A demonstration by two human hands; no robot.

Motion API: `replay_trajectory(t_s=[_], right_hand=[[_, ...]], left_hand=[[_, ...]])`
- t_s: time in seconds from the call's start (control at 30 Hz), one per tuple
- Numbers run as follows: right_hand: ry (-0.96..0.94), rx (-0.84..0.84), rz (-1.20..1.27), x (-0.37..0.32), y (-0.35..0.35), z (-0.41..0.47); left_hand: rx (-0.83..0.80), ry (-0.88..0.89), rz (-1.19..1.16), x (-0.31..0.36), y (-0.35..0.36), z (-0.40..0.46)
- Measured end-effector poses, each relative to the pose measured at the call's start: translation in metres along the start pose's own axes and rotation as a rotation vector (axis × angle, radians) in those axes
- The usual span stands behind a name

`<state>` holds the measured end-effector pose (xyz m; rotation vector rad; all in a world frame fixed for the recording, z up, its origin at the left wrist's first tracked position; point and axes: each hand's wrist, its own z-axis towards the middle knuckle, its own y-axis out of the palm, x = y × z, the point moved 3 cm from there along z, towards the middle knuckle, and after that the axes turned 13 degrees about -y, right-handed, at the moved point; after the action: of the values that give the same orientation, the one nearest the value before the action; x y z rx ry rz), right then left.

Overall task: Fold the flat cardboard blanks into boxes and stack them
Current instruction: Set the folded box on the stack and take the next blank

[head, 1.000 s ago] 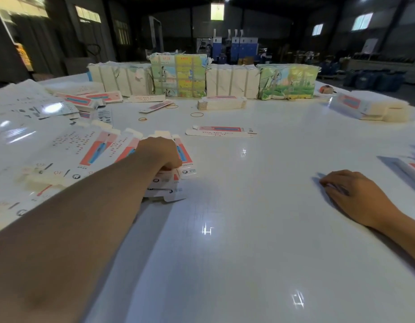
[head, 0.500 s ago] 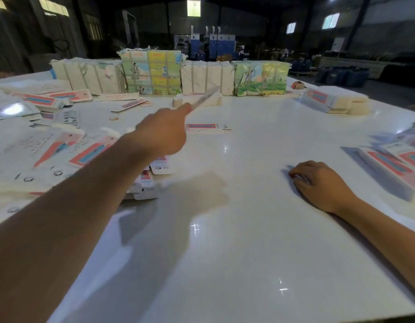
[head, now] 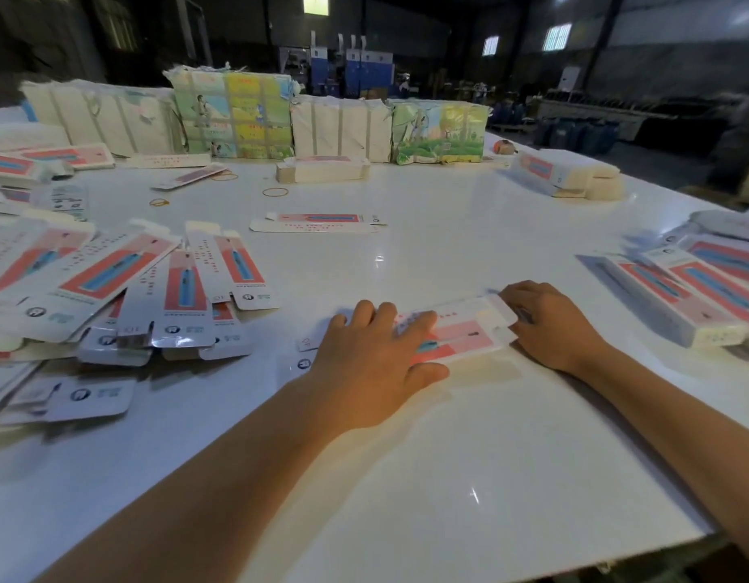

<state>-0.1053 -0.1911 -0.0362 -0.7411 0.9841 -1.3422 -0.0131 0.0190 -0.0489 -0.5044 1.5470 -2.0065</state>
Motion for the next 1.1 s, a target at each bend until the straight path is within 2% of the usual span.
replay_trajectory(t_s=[0.1, 0.23, 0.3, 0.47, 0.6, 0.7, 0.8, 0.9, 0.97, 1.1], right_hand=[[0.022, 0.018, 0.018, 0.001, -0.002, 0.001], [0.17, 0.158, 0.146, -0.001, -0.022, 0.008], [0.148, 0.187, 0.206, -0.011, -0.033, 0.016], [0.094, 0.316, 0.541, -0.065, -0.026, 0.033], [0.183, 0.445, 0.661, -0.08, -0.005, 0.029], [0.205, 0.419, 0.665, -0.077, 0.002, 0.023], [0.193, 0.362, 0.649, -0.076, 0.005, 0.022], [0.279, 0.29, 0.684, -0.068, 0.01, 0.023], [0.261, 0.315, 0.687, -0.067, 0.01, 0.022], [0.182, 0.313, 0.542, -0.073, 0.006, 0.019]], left_hand=[[-0.009, -0.037, -0.014, -0.006, -0.003, 0.006], [0.058, -0.137, -0.079, -0.023, -0.009, 0.014], [0.079, -0.172, -0.137, -0.031, -0.012, 0.018], [0.043, -0.202, -0.239, -0.035, -0.014, 0.02], [0.102, -0.184, -0.234, -0.036, -0.018, 0.017], [0.167, -0.192, -0.234, -0.037, -0.024, 0.017], [0.248, -0.132, -0.094, -0.03, -0.027, 0.015], [0.261, -0.069, -0.017, -0.024, -0.026, 0.015], [0.26, -0.06, -0.025, -0.025, -0.026, 0.014], [0.281, -0.064, -0.052, -0.025, -0.026, 0.012]])
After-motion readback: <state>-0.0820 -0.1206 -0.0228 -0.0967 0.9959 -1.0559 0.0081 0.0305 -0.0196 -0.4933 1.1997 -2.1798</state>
